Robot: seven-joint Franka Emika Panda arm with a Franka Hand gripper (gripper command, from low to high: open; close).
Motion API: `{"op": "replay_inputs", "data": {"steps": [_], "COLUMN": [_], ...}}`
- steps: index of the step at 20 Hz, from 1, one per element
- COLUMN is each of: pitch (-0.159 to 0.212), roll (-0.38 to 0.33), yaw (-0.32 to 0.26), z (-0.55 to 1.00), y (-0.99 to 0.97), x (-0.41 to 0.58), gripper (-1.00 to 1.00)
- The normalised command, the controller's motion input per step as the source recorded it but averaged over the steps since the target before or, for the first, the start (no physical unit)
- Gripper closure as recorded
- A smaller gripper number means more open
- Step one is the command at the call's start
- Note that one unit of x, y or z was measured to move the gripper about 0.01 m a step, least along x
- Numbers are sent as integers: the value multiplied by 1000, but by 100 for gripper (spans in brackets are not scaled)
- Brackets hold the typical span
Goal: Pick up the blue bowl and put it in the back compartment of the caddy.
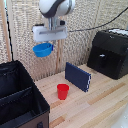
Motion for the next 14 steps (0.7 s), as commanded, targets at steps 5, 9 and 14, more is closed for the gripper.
{"op": "replay_inputs", "data": {"steps": [5,9,14], "pitch": [0,4,32], "roll": [47,4,0], "yaw": [0,0,0], "z": [715,426,94], "y": [848,931,985], "x": [-3,-7,0], "gripper": [100,100,100]}}
